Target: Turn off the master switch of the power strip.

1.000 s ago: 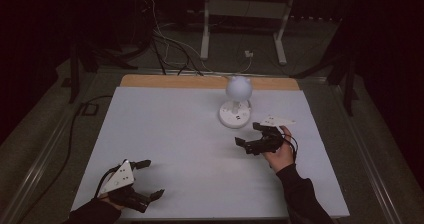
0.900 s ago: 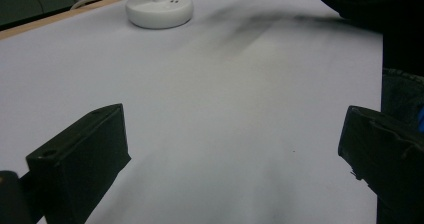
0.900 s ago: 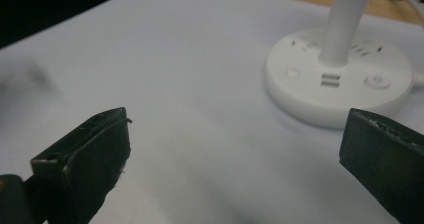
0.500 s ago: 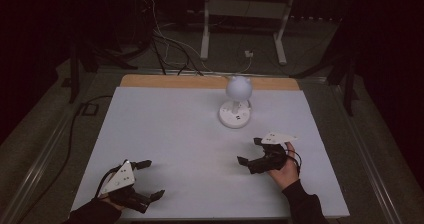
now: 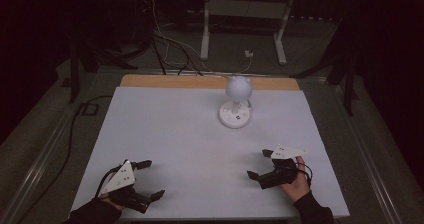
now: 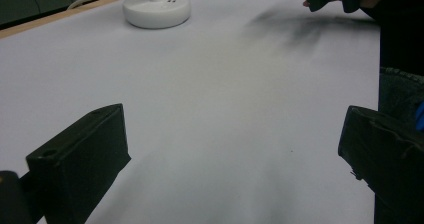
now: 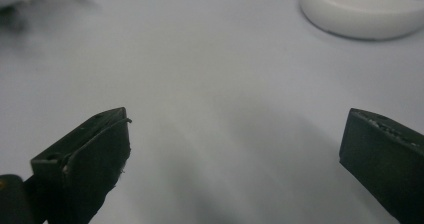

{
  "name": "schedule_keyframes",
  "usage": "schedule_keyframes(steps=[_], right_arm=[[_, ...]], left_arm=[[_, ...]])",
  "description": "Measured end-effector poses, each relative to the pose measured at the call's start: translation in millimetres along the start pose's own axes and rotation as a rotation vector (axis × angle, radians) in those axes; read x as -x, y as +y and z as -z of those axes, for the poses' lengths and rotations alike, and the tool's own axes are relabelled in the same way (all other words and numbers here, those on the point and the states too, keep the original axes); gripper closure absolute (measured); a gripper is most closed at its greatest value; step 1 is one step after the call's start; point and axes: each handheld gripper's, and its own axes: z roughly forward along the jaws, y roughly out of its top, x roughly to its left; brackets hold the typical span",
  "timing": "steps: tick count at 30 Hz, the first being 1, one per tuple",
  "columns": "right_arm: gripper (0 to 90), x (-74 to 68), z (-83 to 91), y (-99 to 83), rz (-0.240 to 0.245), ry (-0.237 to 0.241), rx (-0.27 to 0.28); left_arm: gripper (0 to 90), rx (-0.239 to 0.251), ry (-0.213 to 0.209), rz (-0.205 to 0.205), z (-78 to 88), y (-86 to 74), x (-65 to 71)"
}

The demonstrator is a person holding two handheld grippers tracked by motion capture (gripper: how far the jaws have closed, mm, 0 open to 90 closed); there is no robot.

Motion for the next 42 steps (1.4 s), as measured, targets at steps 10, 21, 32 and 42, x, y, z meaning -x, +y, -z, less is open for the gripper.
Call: schedule_keyframes(steps=[10, 21, 32, 42], right_arm=[[0.0, 5.8, 21.7, -23.9, -0.021, -0.029, -0.014], [0.0, 14.2, 42.0, -41.5, -0.046, -0.074, -0.048], [0.0, 10.7, 36.8, -36.4, -0.024, -0.075, -0.039], [0.0, 11.3, 36.0, -37.5, -0.023, -0.074, -0.038]], left_arm=[[0.2, -0.001, 0.001, 0.001, -0.5, 0.0, -0.2], [0.2, -0.002, 0.001, 0.003, -0.7, -0.1, -0.7], [0.3, -0.004, -0.001, 0.002, -0.9, 0.0, -0.6], [0.3, -0.003, -0.002, -0.002, -1.0, 0.2, -0.1]])
